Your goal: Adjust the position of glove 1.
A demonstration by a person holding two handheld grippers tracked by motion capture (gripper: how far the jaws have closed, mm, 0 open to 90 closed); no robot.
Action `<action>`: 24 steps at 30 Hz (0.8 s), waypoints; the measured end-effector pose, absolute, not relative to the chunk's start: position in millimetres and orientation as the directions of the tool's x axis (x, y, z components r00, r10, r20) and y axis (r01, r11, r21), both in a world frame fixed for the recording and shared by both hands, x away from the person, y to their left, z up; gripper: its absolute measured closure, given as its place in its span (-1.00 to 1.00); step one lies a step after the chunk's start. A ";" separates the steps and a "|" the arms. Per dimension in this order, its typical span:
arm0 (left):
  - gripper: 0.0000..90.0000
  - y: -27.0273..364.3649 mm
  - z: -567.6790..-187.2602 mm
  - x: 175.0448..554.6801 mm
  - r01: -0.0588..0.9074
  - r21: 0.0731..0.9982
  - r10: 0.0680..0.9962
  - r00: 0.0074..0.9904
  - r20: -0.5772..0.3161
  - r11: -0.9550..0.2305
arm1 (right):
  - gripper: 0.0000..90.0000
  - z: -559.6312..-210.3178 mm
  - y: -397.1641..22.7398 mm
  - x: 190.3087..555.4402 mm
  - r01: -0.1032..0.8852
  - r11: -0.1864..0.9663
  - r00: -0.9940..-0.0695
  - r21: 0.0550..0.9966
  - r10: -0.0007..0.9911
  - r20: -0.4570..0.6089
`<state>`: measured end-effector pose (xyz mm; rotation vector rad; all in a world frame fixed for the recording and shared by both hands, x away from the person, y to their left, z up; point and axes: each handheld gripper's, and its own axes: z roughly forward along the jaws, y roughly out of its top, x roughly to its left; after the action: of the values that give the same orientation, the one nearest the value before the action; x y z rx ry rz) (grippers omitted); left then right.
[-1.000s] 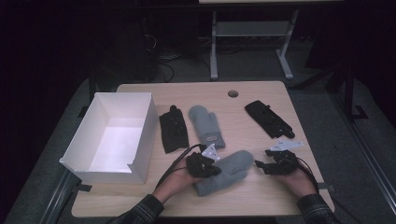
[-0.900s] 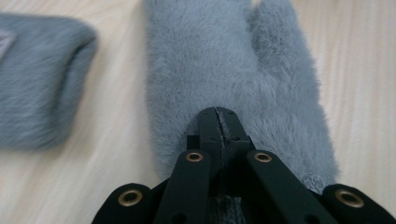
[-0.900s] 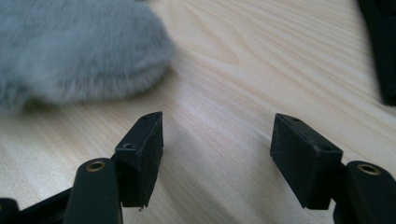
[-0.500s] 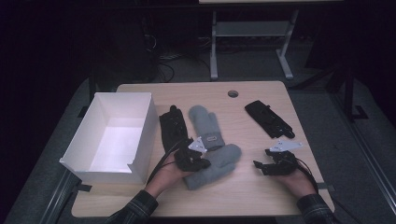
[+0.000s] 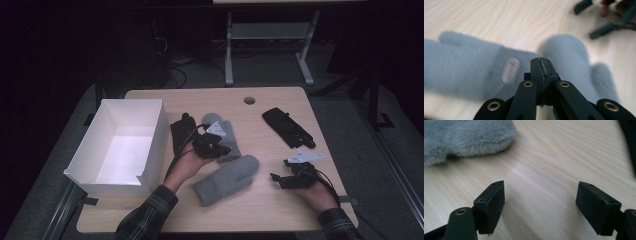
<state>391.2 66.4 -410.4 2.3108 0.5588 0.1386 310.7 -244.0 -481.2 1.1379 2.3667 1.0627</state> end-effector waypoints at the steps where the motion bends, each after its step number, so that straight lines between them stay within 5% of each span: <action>1: 0.99 61.9 -411.3 397.5 0.352 0.690 0.434 0.899 -0.060 -0.633 | -0.49 -481.2 -244.0 310.6 0.542 0.410 -0.637 0.734 0.769 0.041; 13: 0.99 9.3 -442.9 442.0 0.396 0.613 0.449 0.890 -0.075 -0.683 | -0.50 -481.3 -243.9 310.8 0.541 0.412 -0.640 0.734 0.767 0.041; 24: 0.99 30.6 -450.4 423.9 0.417 0.565 0.455 0.887 -0.080 -0.712 | -0.51 -481.3 -243.9 311.0 0.539 0.415 -0.642 0.733 0.766 0.039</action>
<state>423.9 30.6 -450.4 2.4582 0.6269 0.0864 311.0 -243.9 -481.3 1.1314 2.3724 1.0618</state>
